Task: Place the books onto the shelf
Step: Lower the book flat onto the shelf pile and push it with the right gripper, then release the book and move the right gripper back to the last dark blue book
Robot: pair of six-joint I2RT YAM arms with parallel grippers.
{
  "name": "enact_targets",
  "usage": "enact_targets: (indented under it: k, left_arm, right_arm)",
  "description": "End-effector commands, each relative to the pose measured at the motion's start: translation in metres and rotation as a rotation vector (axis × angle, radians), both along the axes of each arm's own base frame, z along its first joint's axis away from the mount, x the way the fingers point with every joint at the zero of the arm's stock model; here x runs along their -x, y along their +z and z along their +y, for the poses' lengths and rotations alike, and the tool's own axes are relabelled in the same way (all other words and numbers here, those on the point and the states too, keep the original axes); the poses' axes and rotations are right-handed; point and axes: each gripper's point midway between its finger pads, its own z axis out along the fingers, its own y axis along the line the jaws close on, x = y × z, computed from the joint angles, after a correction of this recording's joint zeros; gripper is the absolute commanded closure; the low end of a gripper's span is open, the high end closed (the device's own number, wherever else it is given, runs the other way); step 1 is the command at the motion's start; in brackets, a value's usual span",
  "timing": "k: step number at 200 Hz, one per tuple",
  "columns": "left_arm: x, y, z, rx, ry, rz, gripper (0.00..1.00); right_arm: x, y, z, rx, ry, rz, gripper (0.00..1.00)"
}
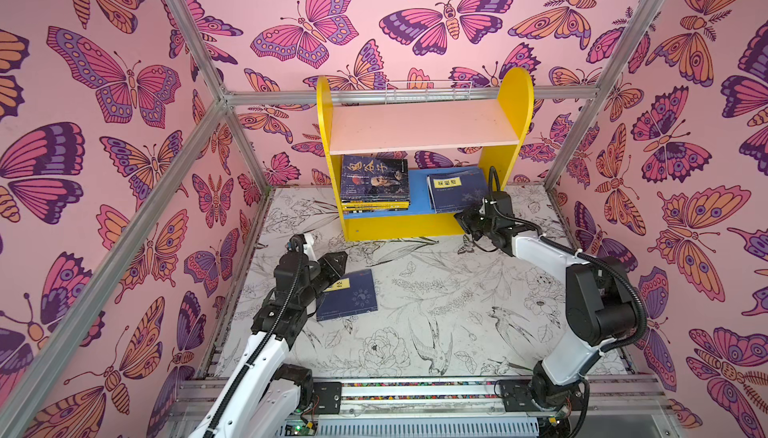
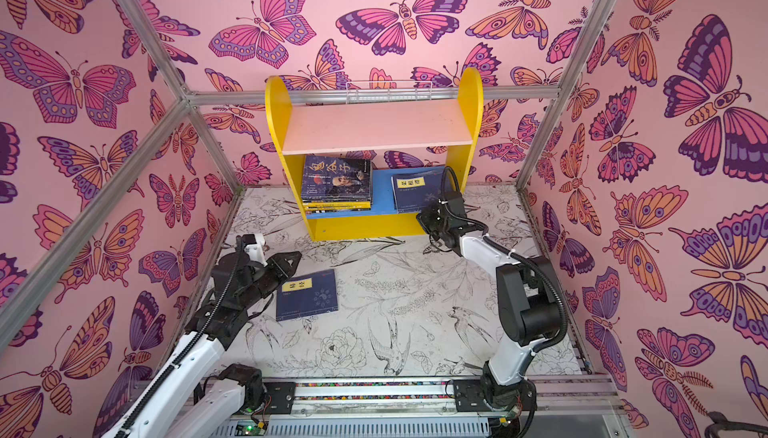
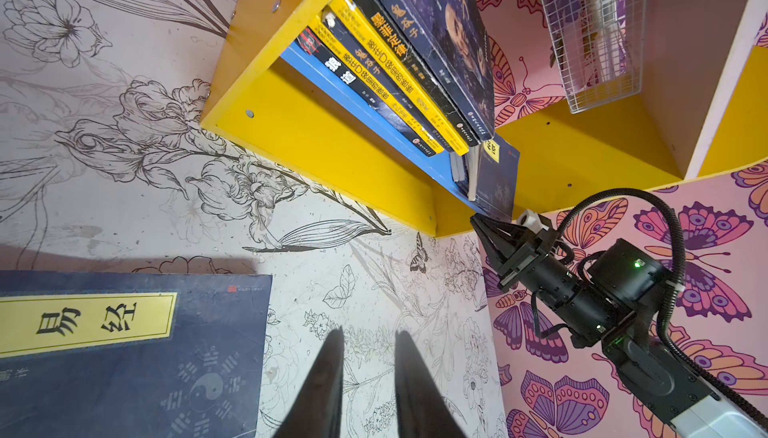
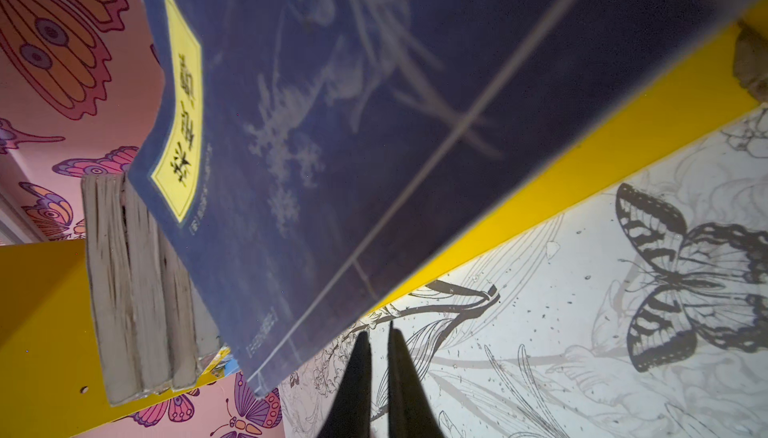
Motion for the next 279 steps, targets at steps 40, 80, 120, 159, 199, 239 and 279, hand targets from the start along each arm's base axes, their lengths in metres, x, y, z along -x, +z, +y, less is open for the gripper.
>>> enact_targets:
  k: [40,80,120,159,199,239,279]
  left_arm:
    - [0.002,-0.007,0.001,0.003,0.0,0.013,0.76]
    - [0.002,-0.008,0.0,0.005,-0.003,0.016,0.76]
    - [0.002,-0.008,0.0,0.001,-0.009,0.014,0.76]
    - [0.005,-0.014,0.003,-0.028,-0.006,0.032,0.77]
    - [0.024,-0.047,0.022,-0.119,0.059,0.177,0.78]
    - [0.063,-0.109,0.048,-0.176,0.152,0.435,0.73]
    - [0.094,-0.157,0.087,-0.292,0.315,0.637,0.52]
  right_arm:
    - [-0.016,0.021,0.01,0.018,0.039,-0.047,0.92]
    - [-0.021,0.02,0.012,0.033,0.051,-0.038,0.92]
    - [-0.018,0.022,0.007,0.068,0.05,-0.042,0.93]
    - [-0.013,0.029,-0.011,0.158,0.031,-0.062,0.93]
    - [0.005,0.036,-0.012,0.234,0.105,-0.109,0.93]
    - [0.07,0.025,0.064,0.354,0.451,-0.244,0.87]
    - [0.152,-0.014,0.166,0.481,0.912,-0.299,0.6]
